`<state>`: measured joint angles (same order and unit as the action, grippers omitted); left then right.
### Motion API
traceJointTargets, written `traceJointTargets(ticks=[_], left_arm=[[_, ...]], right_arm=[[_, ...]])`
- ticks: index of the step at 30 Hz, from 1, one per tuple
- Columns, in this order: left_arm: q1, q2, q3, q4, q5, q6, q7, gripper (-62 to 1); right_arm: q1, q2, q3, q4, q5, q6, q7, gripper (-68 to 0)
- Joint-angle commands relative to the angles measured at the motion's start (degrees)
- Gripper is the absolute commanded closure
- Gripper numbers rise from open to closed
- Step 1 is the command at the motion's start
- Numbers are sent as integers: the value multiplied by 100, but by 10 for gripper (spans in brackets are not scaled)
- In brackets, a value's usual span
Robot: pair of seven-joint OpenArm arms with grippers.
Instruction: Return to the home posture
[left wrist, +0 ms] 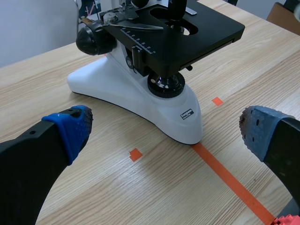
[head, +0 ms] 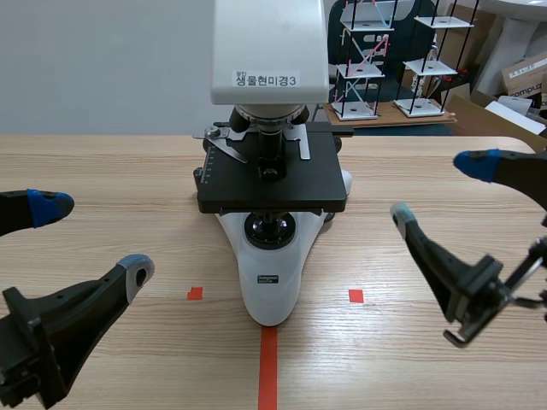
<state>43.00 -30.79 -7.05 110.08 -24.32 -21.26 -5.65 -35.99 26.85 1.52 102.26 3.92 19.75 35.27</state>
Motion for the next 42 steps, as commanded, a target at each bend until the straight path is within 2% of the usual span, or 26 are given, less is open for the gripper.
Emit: traceJointTargets(ticks=[1,6,7,18,42], left_arm=[[-2,26,0,35,-35,-11,-79,-623],[-2,26,0,35,-35,-11,-79,-623],[-2,26,0,35,-35,-11,-79,-623],[-2,26,0,35,-35,-11,-79,-623],[-2,26,0,35,-35,-11,-79,-623]], right_arm=[[-149,-179,122,70,92,59,278,-553],[-828,-542,546,479,256,573,343,-567],[-901,-584,608,562,254,603,341,-567],[-970,-651,758,758,251,608,-17,-567],[-970,-651,756,758,254,605,-15,-567]])
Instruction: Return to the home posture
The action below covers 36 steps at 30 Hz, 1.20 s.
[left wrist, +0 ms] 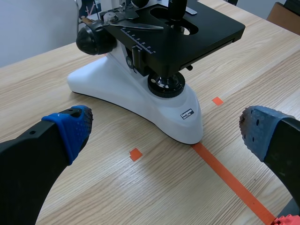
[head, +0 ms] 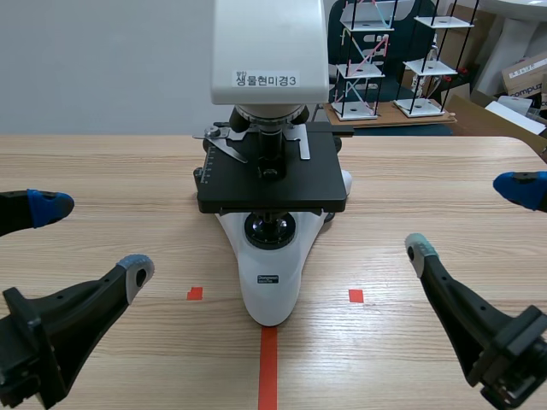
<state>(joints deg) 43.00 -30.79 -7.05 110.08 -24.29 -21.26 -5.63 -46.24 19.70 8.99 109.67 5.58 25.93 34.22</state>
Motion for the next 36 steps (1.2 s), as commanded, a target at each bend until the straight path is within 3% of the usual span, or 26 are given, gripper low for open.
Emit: traceJointTargets(ticks=[1,36], left_arm=[[-2,26,0,35,-37,-11,-81,-623],[-2,26,0,35,-37,-11,-81,-623]], right_arm=[[55,63,9,17,87,-13,90,-567],[55,63,9,17,260,-15,111,-562]])
